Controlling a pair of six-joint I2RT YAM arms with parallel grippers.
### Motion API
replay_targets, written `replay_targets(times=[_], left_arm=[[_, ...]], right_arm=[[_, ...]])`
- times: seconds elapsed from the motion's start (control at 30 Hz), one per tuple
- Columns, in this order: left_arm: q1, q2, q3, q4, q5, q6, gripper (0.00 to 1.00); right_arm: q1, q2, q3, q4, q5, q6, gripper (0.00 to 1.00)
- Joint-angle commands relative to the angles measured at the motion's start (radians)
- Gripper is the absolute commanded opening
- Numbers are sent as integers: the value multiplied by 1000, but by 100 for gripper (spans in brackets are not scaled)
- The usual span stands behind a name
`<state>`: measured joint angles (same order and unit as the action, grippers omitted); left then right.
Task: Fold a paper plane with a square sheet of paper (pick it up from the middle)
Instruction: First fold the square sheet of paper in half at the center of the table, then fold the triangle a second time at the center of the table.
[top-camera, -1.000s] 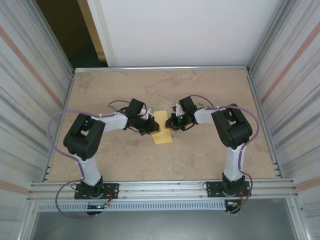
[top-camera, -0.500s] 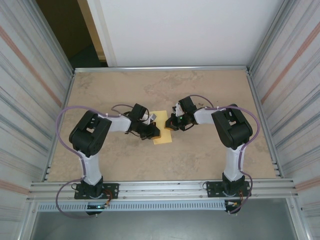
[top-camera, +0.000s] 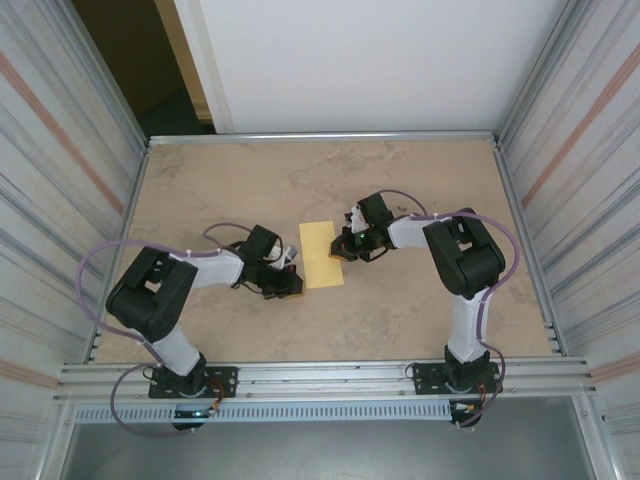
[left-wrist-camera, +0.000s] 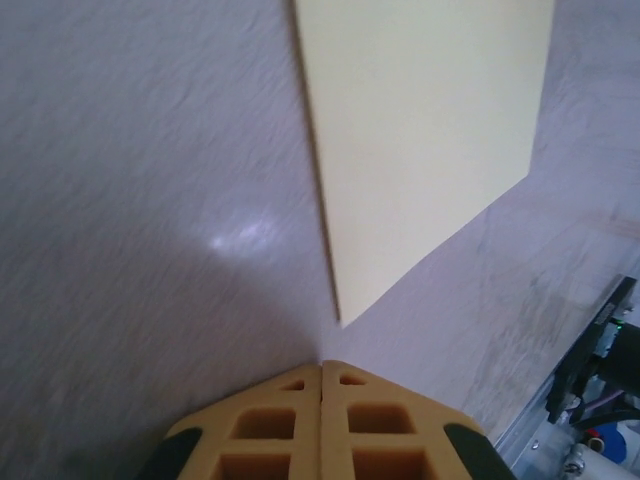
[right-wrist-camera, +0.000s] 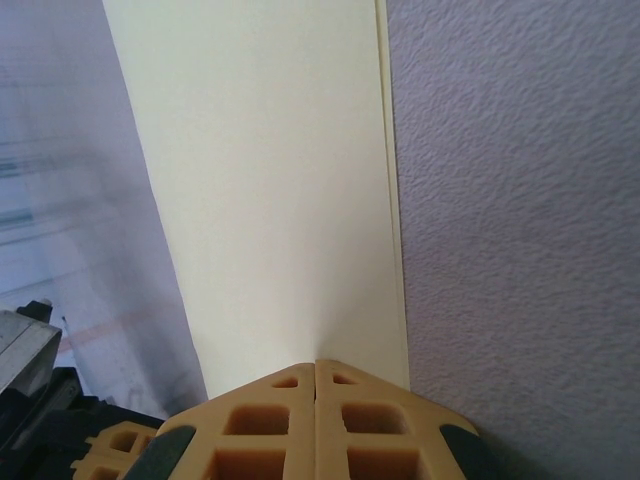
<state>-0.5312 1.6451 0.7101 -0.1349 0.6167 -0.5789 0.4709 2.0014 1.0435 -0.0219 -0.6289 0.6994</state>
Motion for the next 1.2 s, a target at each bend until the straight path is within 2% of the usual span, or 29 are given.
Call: replay_targets(times=[0.0, 0.13, 0.23, 0.43, 0.63, 0.8, 0.93, 1.03, 1.17], left_arm=[[12, -79, 17, -69, -52, 16, 7], [20, -110, 42, 27, -68, -60, 8], [19, -73, 87, 79, -78, -114, 9], [18, -3, 136, 162, -138, -207, 15], [-8, 25, 178, 163, -161, -278, 31], [-24, 64, 222, 164, -158, -286, 38], [-25, 110, 272, 129, -172, -272, 42], [-24, 141, 291, 123, -168, -271, 44], [-25, 174, 312, 108, -155, -268, 46]], right_arm=[[-8, 148, -138, -282, 305, -13, 4], [-2, 81, -129, -256, 248, 14, 4], [0, 5, -105, -216, 176, 57, 5], [16, -162, -36, -122, 55, 132, 16], [-5, -357, -108, -156, 185, 143, 41], [-34, -491, -236, -149, 268, 111, 59], [-44, -585, -313, -117, 337, 116, 69], [-44, -632, -346, -119, 388, 137, 72], [-45, -671, -385, -88, 353, 183, 74]])
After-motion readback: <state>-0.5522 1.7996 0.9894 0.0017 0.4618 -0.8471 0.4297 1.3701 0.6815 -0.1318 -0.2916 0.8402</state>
